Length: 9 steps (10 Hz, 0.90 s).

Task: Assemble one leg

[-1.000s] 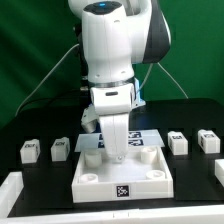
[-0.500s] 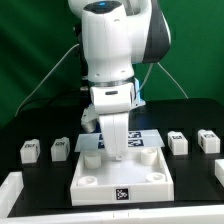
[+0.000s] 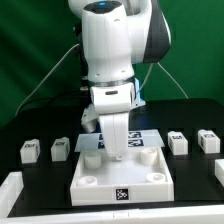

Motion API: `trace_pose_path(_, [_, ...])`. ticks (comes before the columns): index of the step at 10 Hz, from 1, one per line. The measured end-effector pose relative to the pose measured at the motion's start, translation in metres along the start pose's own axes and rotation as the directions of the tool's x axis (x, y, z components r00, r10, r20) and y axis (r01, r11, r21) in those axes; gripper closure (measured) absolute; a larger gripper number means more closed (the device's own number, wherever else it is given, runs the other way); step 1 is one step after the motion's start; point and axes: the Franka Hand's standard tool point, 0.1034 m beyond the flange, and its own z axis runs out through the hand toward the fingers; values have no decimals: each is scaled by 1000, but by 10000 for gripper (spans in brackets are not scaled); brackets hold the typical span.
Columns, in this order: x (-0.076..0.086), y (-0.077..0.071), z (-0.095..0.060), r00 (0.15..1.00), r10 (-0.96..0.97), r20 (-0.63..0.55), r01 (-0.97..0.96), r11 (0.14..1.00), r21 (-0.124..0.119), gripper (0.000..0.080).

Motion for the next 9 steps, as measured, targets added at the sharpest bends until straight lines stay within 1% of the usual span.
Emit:
trace_pose_path(1, [10, 9, 0, 1000, 12, -6, -12, 1000, -7, 739])
trace_pose_path(4, [66, 48, 1, 999, 12, -35, -14, 999, -48, 739])
trace_pose_path(5, [79, 58, 1, 999, 7, -39, -9, 998, -59, 739])
trace_pose_path(6, [89, 62, 2, 999, 16, -43, -19, 998, -66, 739])
trace_pose_path(8, [91, 64, 2, 999, 20, -32, -22, 998, -67, 739])
trace_pose_path(9, [92, 64, 2, 999, 26, -30, -28, 998, -60, 739])
